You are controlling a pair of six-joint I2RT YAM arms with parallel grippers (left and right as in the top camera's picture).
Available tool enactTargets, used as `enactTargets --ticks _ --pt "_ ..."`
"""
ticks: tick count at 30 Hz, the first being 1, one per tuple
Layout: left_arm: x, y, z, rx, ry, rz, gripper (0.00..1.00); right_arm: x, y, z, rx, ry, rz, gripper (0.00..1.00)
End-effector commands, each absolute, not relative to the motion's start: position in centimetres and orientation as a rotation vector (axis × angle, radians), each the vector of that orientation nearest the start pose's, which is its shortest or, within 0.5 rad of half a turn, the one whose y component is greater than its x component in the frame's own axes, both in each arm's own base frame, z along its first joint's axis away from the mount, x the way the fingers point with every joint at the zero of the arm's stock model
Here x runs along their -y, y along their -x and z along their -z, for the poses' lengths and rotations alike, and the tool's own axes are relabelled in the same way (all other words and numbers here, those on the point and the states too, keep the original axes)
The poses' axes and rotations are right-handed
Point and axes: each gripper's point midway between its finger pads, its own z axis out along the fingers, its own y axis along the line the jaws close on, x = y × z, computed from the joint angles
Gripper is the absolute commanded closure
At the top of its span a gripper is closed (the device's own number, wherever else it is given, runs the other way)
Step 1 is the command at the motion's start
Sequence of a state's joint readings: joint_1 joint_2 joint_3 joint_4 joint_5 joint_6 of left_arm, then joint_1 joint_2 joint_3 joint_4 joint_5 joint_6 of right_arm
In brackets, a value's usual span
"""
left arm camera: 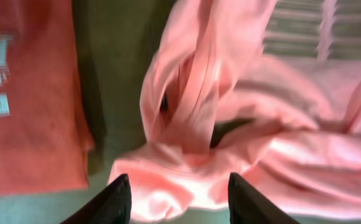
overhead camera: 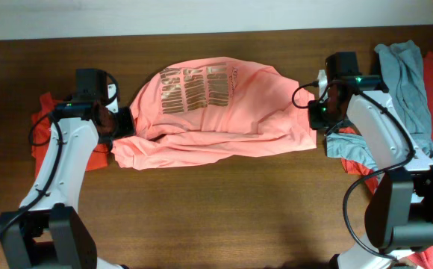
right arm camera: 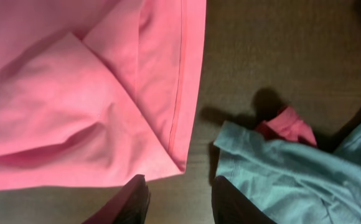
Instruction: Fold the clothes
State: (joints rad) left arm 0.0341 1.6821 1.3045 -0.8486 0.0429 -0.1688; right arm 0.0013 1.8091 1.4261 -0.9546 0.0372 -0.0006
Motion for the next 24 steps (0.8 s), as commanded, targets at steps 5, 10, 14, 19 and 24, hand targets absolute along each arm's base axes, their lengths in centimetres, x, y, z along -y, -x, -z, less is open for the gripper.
enactTargets --ticks 5,10,14,19,24 --pt "-0.9 -37.6 -10.8 -2.815 0.281 0.07 0.5 -1.1 -38.5 -10.3 -2.906 0.137 -0.066 0.63" --pt "-0.8 -36.4 -10.4 -2.869 0.286 0.072 0.5 -3.7 -38.4 -10.4 -2.884 0.319 -0.128 0.7" --pt "-0.8 -33.6 -9.8 -2.983 0.302 0.056 0.5 -5.3 -39.1 -10.2 -2.85 0.38 -0.132 0.73" --pt "-0.7 -32.5 -9.6 -3.026 0.308 0.053 0.5 -5.8 -39.8 -8.1 -2.869 0.407 -0.14 0.72" --pt "-0.7 -33.0 -9.2 -3.002 0.305 0.056 0.5 -8.0 -40.1 -4.7 -2.898 0.465 -0.304 0.74"
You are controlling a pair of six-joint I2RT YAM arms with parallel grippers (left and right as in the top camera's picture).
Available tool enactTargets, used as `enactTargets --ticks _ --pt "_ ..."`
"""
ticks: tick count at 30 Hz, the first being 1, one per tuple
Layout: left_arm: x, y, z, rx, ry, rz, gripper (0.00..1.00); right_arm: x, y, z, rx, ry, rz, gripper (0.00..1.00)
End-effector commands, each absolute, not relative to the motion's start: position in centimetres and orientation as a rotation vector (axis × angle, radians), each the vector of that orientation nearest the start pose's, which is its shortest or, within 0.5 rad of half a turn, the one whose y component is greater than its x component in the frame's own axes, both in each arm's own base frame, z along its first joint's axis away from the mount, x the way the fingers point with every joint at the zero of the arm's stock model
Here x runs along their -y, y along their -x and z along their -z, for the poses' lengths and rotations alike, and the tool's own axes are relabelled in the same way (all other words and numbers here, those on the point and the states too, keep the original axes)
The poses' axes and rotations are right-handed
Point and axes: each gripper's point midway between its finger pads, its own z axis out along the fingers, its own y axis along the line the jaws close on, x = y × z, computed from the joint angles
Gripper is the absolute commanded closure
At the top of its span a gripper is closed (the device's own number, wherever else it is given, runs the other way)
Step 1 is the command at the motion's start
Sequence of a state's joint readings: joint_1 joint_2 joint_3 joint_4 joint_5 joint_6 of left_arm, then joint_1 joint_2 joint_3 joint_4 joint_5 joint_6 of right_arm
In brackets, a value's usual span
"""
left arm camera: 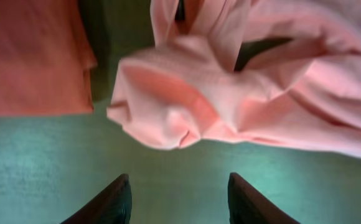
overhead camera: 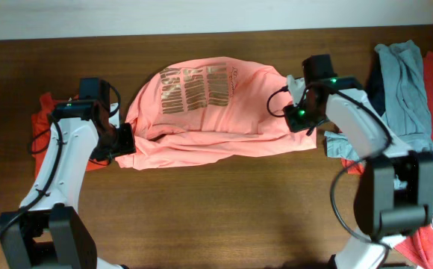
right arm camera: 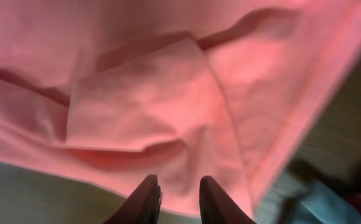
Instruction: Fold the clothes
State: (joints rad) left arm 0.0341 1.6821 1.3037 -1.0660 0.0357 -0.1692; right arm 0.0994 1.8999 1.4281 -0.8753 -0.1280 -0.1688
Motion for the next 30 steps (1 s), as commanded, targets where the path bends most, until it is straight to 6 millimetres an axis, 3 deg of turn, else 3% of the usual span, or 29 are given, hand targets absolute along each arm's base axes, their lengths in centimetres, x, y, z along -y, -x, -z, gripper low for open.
enactTargets --ticks 1,3,6,9,12,16,22,30 --pt "-0.7 -33.0 -9.0 -3.003 0.305 0.056 0.5 -8.0 -40.2 -4.0 -2.907 0.465 -0.311 0.74" --pt "-0.7 -32.9 -8.4 -3.006 0.305 0.056 0.5 -7.6 -40.4 -2.6 -2.929 0.459 -0.282 0.69" --pt "-0.7 -32.6 -7.7 -3.011 0.306 0.056 0.5 -6.6 -40.9 -1.7 -2.945 0.417 -0.196 0.46" --pt "-0.7 -32.4 -7.3 -3.017 0.306 0.055 0.5 -6.0 -41.1 -1.3 -2.951 0.415 -0.146 0.41" --pt "-0.7 -32.3 -7.1 -3.018 0.307 0.055 0.5 -5.0 -40.8 -1.1 -2.974 0.406 -0.056 0.68" --pt "-0.7 -32.3 -7.1 -3.02 0.307 0.055 0.5 -1.8 -40.0 -1.0 -3.035 0.198 0.174 0.83" --pt "-0.7 -32.2 -7.1 -3.02 0.306 0.055 0.49 1.2 -37.8 -0.2 -3.115 0.015 0.214 0.83" --pt "-0.7 -32.2 -7.1 -3.02 0.306 0.055 0.44 1.5 -35.4 1.4 -3.192 -0.046 0.091 0.82"
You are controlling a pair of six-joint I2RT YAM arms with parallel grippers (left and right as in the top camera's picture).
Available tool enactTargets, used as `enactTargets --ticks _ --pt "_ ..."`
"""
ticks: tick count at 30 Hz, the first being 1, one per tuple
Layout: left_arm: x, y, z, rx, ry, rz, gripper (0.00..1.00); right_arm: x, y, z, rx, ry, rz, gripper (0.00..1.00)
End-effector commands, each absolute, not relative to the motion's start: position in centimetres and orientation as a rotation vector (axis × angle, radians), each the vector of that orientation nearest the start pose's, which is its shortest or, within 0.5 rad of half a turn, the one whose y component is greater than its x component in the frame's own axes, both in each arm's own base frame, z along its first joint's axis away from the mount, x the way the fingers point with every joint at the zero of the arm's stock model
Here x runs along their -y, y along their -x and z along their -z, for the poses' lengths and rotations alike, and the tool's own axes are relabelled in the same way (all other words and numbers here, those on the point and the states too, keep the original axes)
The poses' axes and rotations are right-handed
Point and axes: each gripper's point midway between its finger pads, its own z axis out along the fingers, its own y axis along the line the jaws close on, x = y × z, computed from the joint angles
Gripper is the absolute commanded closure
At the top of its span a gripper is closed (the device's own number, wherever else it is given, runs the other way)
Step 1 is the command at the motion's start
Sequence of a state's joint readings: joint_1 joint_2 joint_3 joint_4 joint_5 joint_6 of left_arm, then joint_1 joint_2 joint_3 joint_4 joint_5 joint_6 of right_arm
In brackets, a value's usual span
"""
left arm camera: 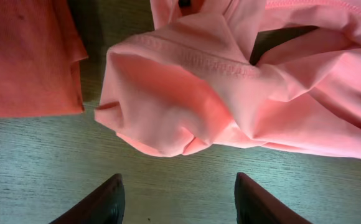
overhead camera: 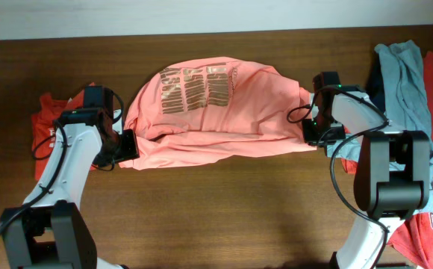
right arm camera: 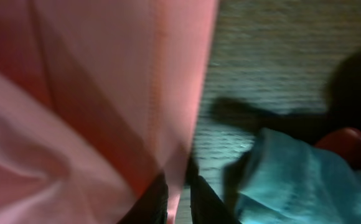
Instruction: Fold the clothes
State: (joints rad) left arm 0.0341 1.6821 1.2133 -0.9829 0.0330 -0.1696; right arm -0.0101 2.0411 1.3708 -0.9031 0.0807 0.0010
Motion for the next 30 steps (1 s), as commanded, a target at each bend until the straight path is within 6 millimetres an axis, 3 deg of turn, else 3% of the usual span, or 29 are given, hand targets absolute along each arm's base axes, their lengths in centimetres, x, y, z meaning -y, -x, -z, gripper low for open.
enactTargets --ticks 1,5,11,13,16,19,22,30 --pt "-0.7 -32.2 -7.1 -3.02 0.306 0.055 0.43 1.4 -35.4 1.3 -3.191 -0.045 0.089 0.82" --pt "-0.7 -32.2 -7.1 -3.02 0.307 0.055 0.44 1.4 -36.1 0.0 -3.174 -0.046 0.084 0.68" --pt "-0.7 -32.2 -7.1 -3.02 0.306 0.055 0.43 1.4 -38.7 -4.5 -3.081 -0.048 0.08 0.57" --pt "-0.7 -32.2 -7.1 -3.02 0.306 0.055 0.43 0.4 -39.9 -6.3 -3.044 0.004 -0.001 0.48" --pt "-0.7 -32.2 -7.1 -3.02 0.307 0.055 0.44 -1.3 -40.6 -7.0 -3.01 0.135 -0.142 0.45" --pt "-0.7 -32.2 -7.1 -3.02 0.307 0.055 0.44 -2.8 -41.0 -6.7 -2.982 0.213 -0.269 0.45" --pt "-0.7 -32.2 -7.1 -3.02 0.306 0.055 0.43 -4.5 -41.0 -4.9 -2.974 0.294 -0.384 0.46" --pt "-0.7 -32.2 -7.1 -3.021 0.306 0.055 0.43 -5.9 -42.0 -2.1 -2.973 0.348 -0.38 0.46"
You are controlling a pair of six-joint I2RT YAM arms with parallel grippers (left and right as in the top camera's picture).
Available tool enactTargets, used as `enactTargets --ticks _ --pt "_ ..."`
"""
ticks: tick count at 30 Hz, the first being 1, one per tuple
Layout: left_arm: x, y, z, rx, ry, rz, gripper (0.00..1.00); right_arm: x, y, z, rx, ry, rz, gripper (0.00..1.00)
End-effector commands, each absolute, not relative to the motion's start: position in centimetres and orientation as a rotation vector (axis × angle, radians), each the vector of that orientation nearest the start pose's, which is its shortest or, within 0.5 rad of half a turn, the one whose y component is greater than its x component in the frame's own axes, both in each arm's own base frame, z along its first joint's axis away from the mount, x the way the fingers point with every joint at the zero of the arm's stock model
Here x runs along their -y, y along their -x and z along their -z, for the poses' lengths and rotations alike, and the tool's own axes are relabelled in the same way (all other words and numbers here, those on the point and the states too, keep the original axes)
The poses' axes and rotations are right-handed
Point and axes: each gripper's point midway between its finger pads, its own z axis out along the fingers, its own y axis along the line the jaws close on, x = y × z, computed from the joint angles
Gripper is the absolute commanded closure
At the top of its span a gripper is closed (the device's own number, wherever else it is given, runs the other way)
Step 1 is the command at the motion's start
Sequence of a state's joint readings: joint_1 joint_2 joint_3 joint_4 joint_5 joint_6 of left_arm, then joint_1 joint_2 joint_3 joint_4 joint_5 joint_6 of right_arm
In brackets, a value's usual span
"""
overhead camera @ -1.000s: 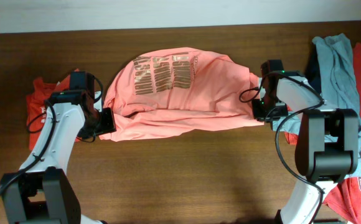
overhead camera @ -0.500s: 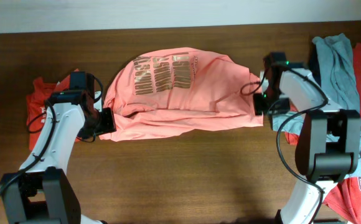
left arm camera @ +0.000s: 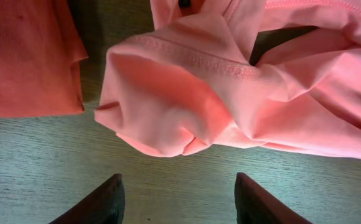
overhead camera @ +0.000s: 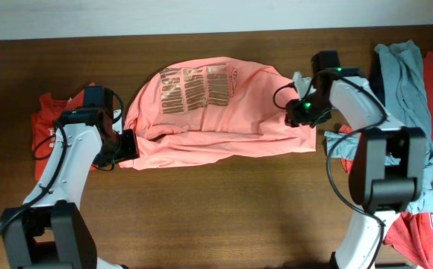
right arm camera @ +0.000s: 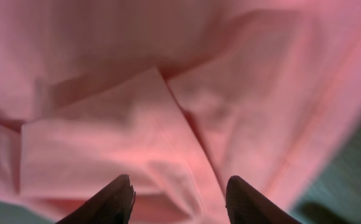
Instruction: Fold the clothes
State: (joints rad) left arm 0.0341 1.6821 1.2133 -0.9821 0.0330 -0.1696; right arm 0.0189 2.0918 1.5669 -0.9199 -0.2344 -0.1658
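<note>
A salmon-pink T-shirt [overhead camera: 216, 112] with a gold print lies rumpled across the middle of the table, its lower part doubled over. My left gripper [overhead camera: 124, 146] stands open just off the shirt's bunched left corner [left arm camera: 168, 106], over bare wood, with nothing between its fingers [left arm camera: 112, 196]. My right gripper [overhead camera: 300, 112] hovers open over the shirt's right part, and its view shows only pink folds [right arm camera: 137, 124] under the spread fingers [right arm camera: 115, 196].
A folded red garment [overhead camera: 48, 131] lies at the left edge, next to my left arm. A grey shirt [overhead camera: 403, 82] and red clothes [overhead camera: 429, 217] are piled at the right. The wooden table [overhead camera: 224, 209] stretches in front.
My right gripper was shut at the shirt's right edge beside the grey shirt; now it is open, farther up and left over the pink cloth. The left gripper and the shirt have not moved.
First both grippers stood open at the shirt's two ends. Then the left one sat lower by the bunched left corner, and the right one, narrower, was over the pink cloth. Later the right one was shut at the right hem. Now it is open over the cloth.
</note>
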Motion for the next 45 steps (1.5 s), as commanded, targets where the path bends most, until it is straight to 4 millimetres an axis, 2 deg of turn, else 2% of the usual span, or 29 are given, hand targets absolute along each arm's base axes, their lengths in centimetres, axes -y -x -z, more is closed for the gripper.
enactTargets --ticks 1,7,12,14,17,29,32,34,35,36,41,44,45 --pt "-0.7 -32.2 -7.1 -3.021 0.306 0.055 0.44 -5.9 -42.1 -1.9 -2.975 0.348 -0.376 0.47" --pt "-0.7 -32.2 -7.1 -3.021 0.307 0.055 0.43 -5.8 -42.2 -0.8 -2.986 0.348 -0.366 0.47" --pt "-0.7 -32.2 -7.1 -3.021 0.307 0.055 0.43 -5.9 -42.8 -0.8 -2.964 0.351 -0.362 0.47" --pt "-0.7 -32.2 -7.1 -3.021 0.307 0.055 0.44 -6.0 -42.8 -0.8 -2.965 0.354 -0.363 0.5" --pt "-0.7 -32.2 -7.1 -3.021 0.307 0.055 0.43 -6.0 -42.5 -0.8 -2.974 0.354 -0.365 0.53" --pt "-0.7 -32.2 -7.1 -3.021 0.307 0.055 0.43 -5.9 -41.5 0.3 -3.001 0.352 -0.371 0.55" --pt "-0.7 -32.2 -7.1 -3.022 0.307 0.055 0.43 -5.9 -41.4 0.3 -3.003 0.352 -0.372 0.65" --pt "-0.7 -32.2 -7.1 -3.021 0.307 0.055 0.43 -5.9 -41.4 0.3 -3.004 0.352 -0.372 0.86" --pt "-0.7 -32.2 -7.1 -3.021 0.307 0.055 0.43 -5.9 -41.4 0.3 -3.005 0.352 -0.372 0.93" --pt "-0.7 -32.2 -7.1 -3.021 0.307 0.055 0.43 -5.9 -41.3 0.3 -3.007 0.352 -0.372 0.96" --pt "-0.7 -32.2 -7.1 -3.022 0.307 0.055 0.43 -5.1 -41.5 -0.2 -3.014 0.309 -0.337 0.96" --pt "-0.7 -32.2 -7.1 -3.022 0.307 0.055 0.43 -2.5 -42.2 -1.1 -3.028 0.184 -0.176 0.96" --pt "-0.7 -32.2 -7.1 -3.022 0.306 0.055 0.43 -1.0 -42.5 -1.8 -3.025 0.114 -0.099 0.96"
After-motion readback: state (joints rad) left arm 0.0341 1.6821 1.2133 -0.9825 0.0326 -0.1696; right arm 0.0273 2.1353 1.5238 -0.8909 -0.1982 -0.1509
